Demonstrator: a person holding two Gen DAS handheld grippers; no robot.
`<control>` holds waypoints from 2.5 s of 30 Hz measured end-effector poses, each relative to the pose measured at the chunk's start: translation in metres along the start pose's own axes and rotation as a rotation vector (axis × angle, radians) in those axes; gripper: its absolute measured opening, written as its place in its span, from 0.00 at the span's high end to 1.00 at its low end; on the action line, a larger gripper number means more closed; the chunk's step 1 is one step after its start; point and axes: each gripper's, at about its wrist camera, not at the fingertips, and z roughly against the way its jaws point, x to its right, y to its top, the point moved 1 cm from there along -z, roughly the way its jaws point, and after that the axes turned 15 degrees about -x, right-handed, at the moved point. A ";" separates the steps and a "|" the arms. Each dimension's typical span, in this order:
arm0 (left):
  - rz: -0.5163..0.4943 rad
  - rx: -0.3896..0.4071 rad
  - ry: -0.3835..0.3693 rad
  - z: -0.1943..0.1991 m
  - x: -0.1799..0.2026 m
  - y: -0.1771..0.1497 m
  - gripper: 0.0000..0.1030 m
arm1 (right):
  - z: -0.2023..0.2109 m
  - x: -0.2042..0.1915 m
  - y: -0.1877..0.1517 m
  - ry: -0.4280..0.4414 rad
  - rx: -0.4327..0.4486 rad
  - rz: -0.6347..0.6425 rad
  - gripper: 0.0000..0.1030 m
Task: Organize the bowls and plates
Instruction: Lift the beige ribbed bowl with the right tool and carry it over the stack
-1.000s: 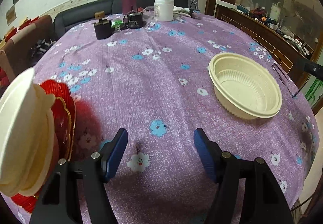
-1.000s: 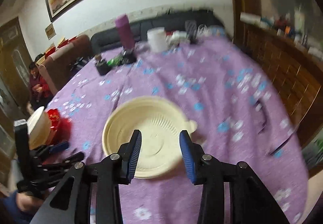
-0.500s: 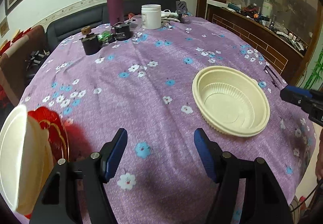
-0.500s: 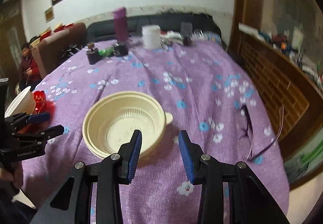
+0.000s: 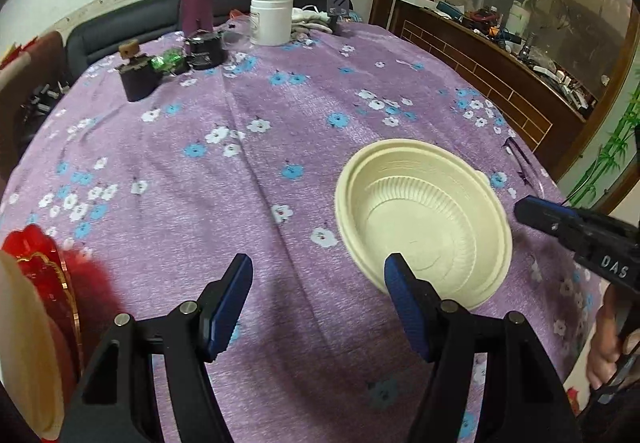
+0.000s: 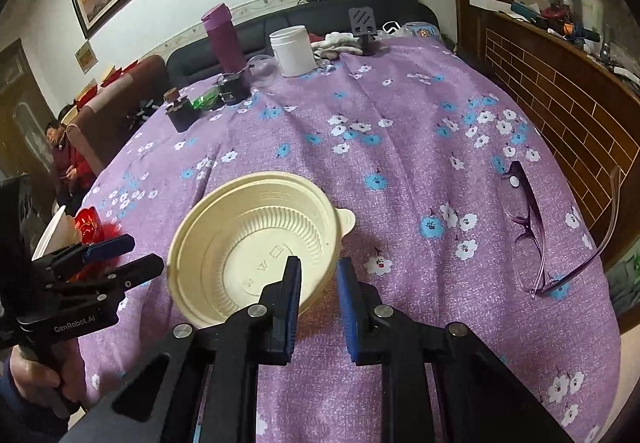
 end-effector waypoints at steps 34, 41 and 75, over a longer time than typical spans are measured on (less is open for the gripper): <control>-0.015 0.060 0.140 0.011 -0.018 -0.037 0.66 | -0.037 -0.063 -0.018 0.155 -0.084 -0.020 0.82; -0.014 0.060 0.141 0.009 -0.019 -0.037 0.66 | -0.036 -0.066 -0.018 0.139 -0.081 -0.003 0.81; -0.005 0.130 0.188 0.041 -0.025 -0.038 0.66 | -0.015 -0.079 -0.012 0.186 -0.066 0.005 0.82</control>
